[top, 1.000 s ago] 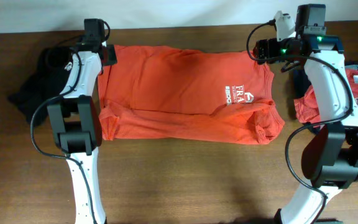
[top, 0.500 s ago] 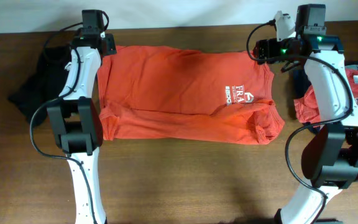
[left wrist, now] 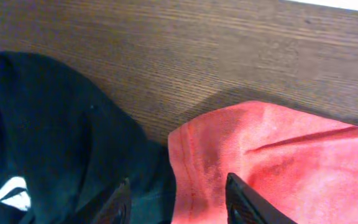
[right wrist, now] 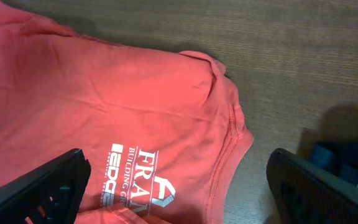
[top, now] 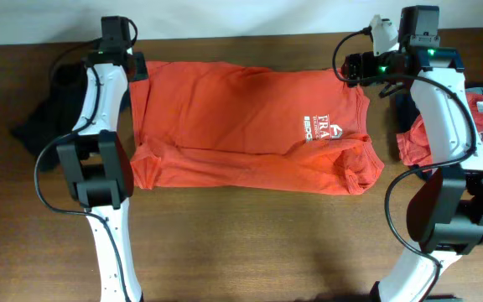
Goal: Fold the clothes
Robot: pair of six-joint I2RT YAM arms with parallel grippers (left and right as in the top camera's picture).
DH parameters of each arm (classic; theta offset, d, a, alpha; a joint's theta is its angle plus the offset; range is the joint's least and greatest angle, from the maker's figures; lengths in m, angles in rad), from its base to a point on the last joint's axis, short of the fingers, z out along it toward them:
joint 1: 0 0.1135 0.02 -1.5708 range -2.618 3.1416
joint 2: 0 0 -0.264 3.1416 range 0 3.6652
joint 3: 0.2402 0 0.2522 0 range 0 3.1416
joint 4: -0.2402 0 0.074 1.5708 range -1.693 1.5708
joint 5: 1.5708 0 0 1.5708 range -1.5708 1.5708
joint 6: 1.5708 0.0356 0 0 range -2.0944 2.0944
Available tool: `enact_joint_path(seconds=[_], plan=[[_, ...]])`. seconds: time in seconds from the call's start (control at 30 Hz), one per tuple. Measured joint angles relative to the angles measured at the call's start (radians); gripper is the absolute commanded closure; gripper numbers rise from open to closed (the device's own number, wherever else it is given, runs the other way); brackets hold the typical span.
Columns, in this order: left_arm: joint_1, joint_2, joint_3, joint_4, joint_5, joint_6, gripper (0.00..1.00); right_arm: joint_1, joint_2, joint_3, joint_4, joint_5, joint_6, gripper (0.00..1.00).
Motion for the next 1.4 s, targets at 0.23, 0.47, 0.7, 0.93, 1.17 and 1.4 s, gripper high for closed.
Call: enact_joint_path(seconds=[0.23, 0.47, 0.7, 0.93, 1.17, 1.4], plan=[[-0.002, 0.017, 0.000, 0.003, 0.028, 0.000, 0.55, 0.000, 0.000, 0.000, 0.000, 0.000, 0.000, 0.06], [-0.001, 0.018, 0.000, 0.023, 0.035, 0.000, 0.56, 0.000, 0.000, 0.000, 0.000, 0.000, 0.000, 0.06], [-0.001, 0.019, 0.000, 0.026, 0.053, 0.000, 0.56, 0.000, 0.000, 0.000, -0.005, 0.000, 0.000, 0.06], [-0.001, 0.024, 0.000, 0.026, 0.056, 0.000, 0.62, 0.000, 0.000, 0.000, -0.008, 0.000, 0.000, 0.06], [-0.001, 0.039, 0.000, 0.027, 0.057, -0.001, 0.72, 0.000, 0.000, 0.000, -0.008, 0.000, 0.000, 0.06], [-0.002, 0.040, 0.000, 0.047, 0.058, -0.002, 0.96, 0.000, 0.000, 0.000, -0.008, 0.000, 0.000, 0.06]])
